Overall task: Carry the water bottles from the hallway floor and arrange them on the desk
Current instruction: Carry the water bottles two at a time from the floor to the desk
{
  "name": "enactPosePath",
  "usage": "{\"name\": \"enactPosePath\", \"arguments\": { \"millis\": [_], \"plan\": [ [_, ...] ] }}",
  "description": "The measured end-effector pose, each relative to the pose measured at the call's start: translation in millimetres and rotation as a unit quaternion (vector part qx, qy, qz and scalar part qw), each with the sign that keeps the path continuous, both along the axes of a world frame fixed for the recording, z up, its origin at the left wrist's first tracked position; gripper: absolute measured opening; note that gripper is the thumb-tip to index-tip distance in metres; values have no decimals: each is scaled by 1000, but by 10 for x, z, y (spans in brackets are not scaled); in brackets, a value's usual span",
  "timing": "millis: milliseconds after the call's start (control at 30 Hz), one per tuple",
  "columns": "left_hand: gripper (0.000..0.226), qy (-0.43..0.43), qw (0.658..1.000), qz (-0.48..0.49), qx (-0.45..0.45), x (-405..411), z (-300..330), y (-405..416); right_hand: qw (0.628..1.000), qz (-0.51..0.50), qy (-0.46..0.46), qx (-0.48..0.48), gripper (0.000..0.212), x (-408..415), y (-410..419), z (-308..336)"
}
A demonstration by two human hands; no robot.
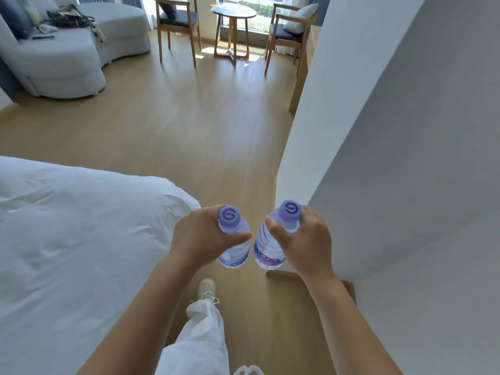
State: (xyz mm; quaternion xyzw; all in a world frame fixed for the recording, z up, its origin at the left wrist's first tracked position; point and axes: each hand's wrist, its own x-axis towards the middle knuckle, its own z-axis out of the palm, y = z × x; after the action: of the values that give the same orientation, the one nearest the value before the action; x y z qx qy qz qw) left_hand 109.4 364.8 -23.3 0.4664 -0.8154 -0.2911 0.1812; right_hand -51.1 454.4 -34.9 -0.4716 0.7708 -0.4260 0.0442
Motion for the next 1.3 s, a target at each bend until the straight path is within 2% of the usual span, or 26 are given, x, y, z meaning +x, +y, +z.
{"name": "enactPosePath", "arguments": {
  "millis": [400, 667, 767, 1300],
  "plan": [
    [33, 24, 997, -69, 9, -710, 184, -2545, 998, -61, 4, -12, 24, -535, -2346, 114],
    [40, 38, 996, -70, 30, -1164, 195, -3740, 995, -95, -2, 3, 29, -1040, -3458, 138],
    [34, 34, 996, -81, 25, -1417, 164, -4151, 995, -96, -9, 9, 28, -1303, -3868, 85],
    [37, 48, 992, -115, 2, -3649, 249, -6633, 994, -108, -33, -14, 26, -3384, -6361, 96]
  ]
}}
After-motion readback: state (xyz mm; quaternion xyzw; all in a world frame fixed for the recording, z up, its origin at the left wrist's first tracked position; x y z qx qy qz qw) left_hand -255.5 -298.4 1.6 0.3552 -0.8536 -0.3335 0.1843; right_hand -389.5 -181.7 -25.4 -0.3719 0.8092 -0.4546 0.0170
